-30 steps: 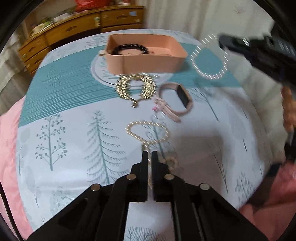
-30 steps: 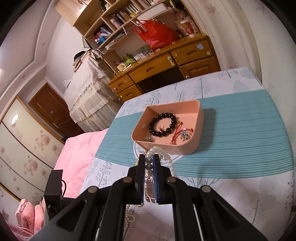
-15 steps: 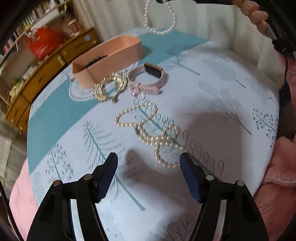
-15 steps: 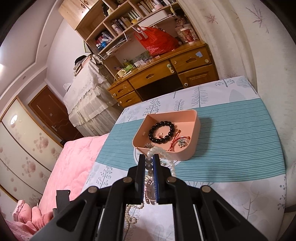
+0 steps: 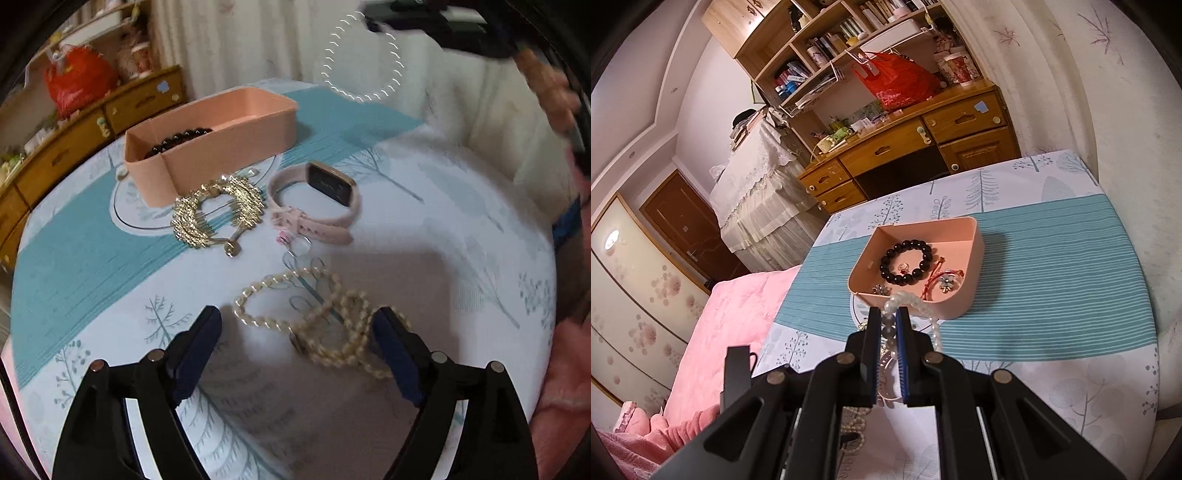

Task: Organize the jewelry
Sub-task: 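Carry the pearl necklace and pearl bracelet over the pink tray while both tools open to drop them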

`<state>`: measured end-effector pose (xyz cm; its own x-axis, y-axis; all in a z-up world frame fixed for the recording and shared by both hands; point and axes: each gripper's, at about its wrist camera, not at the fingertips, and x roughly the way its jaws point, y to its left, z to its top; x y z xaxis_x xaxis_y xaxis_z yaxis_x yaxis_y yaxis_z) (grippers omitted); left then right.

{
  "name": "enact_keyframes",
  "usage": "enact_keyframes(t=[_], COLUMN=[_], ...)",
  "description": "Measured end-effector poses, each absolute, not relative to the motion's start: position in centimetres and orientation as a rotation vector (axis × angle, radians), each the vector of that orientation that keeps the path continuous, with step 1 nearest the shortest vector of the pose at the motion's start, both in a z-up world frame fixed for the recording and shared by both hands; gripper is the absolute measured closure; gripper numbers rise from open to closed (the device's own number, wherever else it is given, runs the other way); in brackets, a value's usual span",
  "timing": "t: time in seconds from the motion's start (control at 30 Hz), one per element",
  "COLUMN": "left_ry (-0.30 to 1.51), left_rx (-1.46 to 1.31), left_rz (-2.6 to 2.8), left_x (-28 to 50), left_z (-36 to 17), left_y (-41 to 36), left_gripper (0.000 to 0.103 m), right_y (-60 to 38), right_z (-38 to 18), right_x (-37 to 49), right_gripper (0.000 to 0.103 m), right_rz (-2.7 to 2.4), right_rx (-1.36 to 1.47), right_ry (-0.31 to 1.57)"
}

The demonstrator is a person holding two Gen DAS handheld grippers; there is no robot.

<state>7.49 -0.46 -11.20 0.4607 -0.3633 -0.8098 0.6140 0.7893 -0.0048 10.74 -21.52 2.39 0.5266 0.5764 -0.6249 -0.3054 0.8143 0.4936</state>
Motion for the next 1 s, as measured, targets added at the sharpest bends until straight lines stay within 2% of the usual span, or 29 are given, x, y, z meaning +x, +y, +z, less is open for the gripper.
enact_keyframes(t=[0.1,0.13,0.2,0.27,0.37,0.43,0.5,0.53,0.73,1.0], left_ry=[0.891,0.886,0.873,0.865,0.860,0.868,0.877,0.876,0.876,0.881], left_rx=[0.298,0.295,0.297,0.287,0.246,0.212,0.166,0.144,0.110,0.117], left_rz=[-0.617,-0.618,-0.636,-0.638,-0.587,-0.545,-0.517,-0.507,-0.472,-0.478], left_x=[7.6,7.5,7.1,6.5,5.5,5.1,4.9,4.8,4.5,4.3], left_z=[-11.3,-11.3,-11.2,-11.0,-11.0,-10.9,-10.8,-10.7,-9.6,-5.1], left_y=[-0.5,-0.6,-0.9,-1.3,-1.6,-1.6,-1.5,-1.3,-1.1,-1.2], left_gripper=[0.020,0.024,0.040,0.065,0.086,0.092,0.093,0.097,0.097,0.097], right_y=[-21.4,-21.3,-21.4,-21.3,-21.1,-21.0,-20.7,-20.6,-20.2,-20.2], right_z=[2.4,2.4,2.4,2.2,1.9,1.6,1.5,1.5,1.6,2.4], right_x=[10.7,10.7,10.9,11.0,11.2,11.3,11.4,11.5,11.3,11.3], right_gripper=[0.095,0.095,0.095,0.095,0.095,0.095,0.095,0.095,0.095,0.095], right_rz=[0.532,0.530,0.524,0.522,0.524,0.534,0.545,0.549,0.580,0.586], right_rx=[0.341,0.341,0.342,0.346,0.353,0.357,0.360,0.361,0.369,0.356], right_ry=[0.869,0.869,0.871,0.874,0.885,0.894,0.899,0.900,0.898,0.876])
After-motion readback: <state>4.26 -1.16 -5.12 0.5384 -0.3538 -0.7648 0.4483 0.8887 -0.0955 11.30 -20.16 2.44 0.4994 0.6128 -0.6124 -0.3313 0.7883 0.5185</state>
